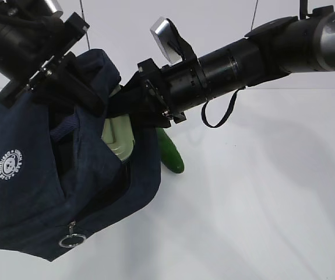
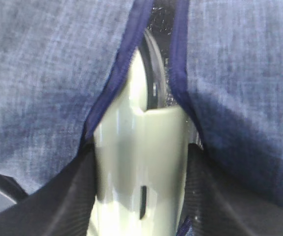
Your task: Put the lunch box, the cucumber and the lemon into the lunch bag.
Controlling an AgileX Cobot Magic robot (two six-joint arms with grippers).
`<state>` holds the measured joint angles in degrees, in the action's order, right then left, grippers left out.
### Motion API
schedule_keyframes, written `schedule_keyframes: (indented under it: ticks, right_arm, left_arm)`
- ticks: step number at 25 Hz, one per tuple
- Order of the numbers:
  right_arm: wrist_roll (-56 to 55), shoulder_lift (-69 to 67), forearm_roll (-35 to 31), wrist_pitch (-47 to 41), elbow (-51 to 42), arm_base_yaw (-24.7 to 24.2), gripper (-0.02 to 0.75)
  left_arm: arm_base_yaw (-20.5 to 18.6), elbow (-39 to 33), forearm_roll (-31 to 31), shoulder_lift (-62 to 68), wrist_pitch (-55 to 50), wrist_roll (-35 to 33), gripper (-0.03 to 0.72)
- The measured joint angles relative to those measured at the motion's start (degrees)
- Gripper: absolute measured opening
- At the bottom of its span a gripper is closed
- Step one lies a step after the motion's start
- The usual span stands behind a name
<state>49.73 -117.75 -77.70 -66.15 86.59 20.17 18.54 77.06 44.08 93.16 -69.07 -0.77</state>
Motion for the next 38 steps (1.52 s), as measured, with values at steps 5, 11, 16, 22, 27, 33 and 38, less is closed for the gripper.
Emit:
schedule_keyframes:
  ticks: [5, 11, 16, 22, 27, 33, 38]
  right_arm:
    - [0.0, 0.0, 0.0, 0.0, 0.0, 0.0, 0.400]
    - [0.0, 0.0, 0.7, 0.1, 0.0, 0.0, 0.425]
    - [0.0, 0.0, -0.1, -0.9, 0.2, 0.0, 0.437]
    - [0.1, 0.0, -0.4, -1.3, 0.4, 0.0, 0.440]
    - [0.1, 0.1, 0.8, -1.4, 1.2, 0.0, 0.440]
    - [-5.3, 0.1, 11.0, -1.9, 7.8, 0.0, 0.440]
    - [-8.9, 0.1, 14.6, -2.4, 12.5, 0.0, 0.440]
  left_arm:
    - [0.0, 0.0, 0.2, 0.0, 0.0, 0.0, -0.007]
    - [0.0, 0.0, 0.3, 0.0, 0.0, 0.0, -0.007]
    - [0.0, 0.0, -1.4, 0.1, 0.1, 0.0, -0.006]
    - [0.0, -0.2, -1.8, 0.5, 0.2, 0.0, -0.006]
    - [0.0, -0.2, -4.6, 0.5, -0.4, 0.0, -0.006]
    - [-0.1, -0.2, -9.7, -2.4, -0.2, 0.3, -0.006]
    - [-2.4, -0.2, -10.9, -3.9, -1.0, 0.4, -0.006]
